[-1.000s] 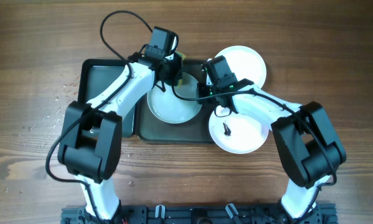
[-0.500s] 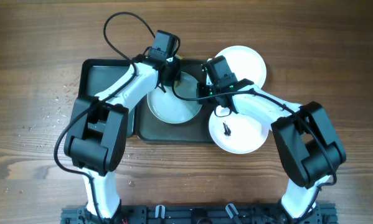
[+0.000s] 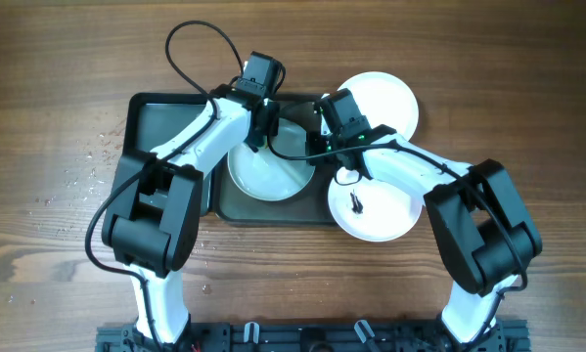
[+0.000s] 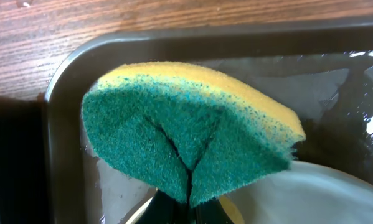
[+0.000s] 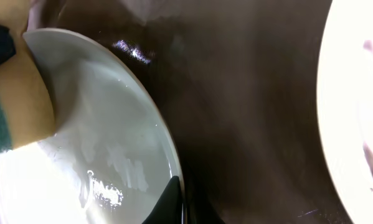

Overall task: Clean dirty plates on tray and stack at the side
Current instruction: 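Scrub the plate surface with the sponge while right gripper holds plate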

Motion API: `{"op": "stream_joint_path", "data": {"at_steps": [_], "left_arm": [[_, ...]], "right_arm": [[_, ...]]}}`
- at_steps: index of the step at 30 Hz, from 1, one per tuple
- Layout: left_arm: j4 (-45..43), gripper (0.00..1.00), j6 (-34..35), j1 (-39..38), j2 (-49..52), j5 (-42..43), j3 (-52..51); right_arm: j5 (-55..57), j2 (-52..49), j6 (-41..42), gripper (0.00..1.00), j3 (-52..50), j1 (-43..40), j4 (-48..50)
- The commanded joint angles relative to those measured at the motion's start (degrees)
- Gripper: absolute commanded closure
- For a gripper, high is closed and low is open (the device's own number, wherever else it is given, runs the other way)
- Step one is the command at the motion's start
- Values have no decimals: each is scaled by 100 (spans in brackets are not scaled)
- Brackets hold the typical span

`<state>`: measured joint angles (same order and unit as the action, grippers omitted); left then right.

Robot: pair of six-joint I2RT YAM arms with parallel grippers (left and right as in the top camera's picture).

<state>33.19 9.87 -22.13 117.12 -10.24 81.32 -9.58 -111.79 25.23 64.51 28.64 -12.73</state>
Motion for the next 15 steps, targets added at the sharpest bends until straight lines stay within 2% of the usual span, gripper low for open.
{"op": "stream_joint_path", "data": {"at_steps": [1,9,15], "left_arm": [[334,96,-278,50,76,-337,-74],[850,96,-372,50,74,-935,-74],[1021,96,-363,48,-162,-872,-74]], "right_arm": [[68,-140,50,95,-35,-4,-13],[81,-140,87,96,-35,-4,-11],[85,-140,179,96,-37,-4,-11]]}}
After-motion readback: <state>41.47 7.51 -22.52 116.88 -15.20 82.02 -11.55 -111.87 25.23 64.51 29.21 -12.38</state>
